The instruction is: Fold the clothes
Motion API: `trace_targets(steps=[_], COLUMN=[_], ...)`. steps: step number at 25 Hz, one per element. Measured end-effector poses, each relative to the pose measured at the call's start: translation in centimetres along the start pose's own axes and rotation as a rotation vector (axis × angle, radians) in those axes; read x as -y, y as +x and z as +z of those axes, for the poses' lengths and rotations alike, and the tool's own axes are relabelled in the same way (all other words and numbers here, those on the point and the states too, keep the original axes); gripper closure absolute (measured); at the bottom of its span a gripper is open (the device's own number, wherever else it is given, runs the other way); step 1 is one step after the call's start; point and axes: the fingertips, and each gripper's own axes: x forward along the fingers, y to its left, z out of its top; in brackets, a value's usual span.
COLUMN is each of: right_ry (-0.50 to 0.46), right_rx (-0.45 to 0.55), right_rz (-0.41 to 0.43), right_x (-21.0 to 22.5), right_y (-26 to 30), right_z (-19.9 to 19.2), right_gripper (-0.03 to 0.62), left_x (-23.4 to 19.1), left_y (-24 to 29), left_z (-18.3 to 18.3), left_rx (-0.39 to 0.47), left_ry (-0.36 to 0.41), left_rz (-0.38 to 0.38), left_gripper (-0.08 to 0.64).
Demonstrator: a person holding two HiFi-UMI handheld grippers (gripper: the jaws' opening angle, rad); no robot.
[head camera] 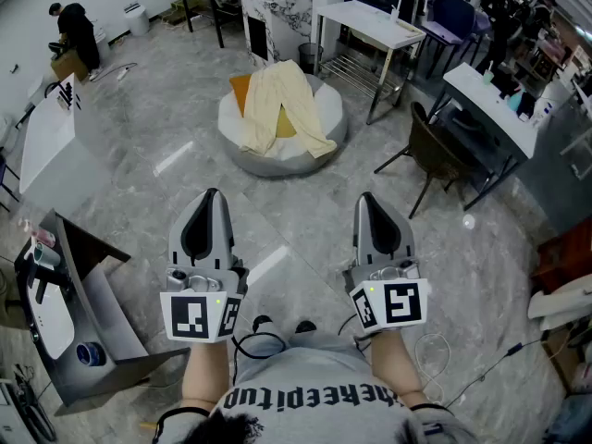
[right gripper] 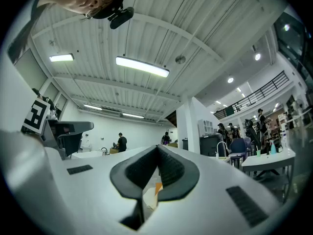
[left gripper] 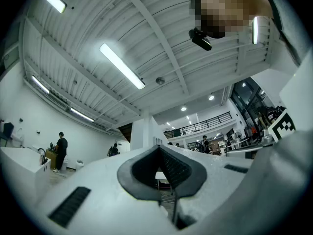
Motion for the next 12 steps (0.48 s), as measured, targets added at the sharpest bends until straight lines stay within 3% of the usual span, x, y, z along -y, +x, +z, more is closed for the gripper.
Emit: trace_targets(steps=[12], right_ry=[0.015], right_rx=[0.005], right_rz=[0.004], right_x=[1.5], right_y=[0.5], right_z=[-0.6], right_gripper=[0.594], left_x=[1.1], left_y=[1.2], left_z=[-0.2], left_rx=[0.01], left_ry=[0.012], left_rz=[-0.002], left_gripper=[0.557])
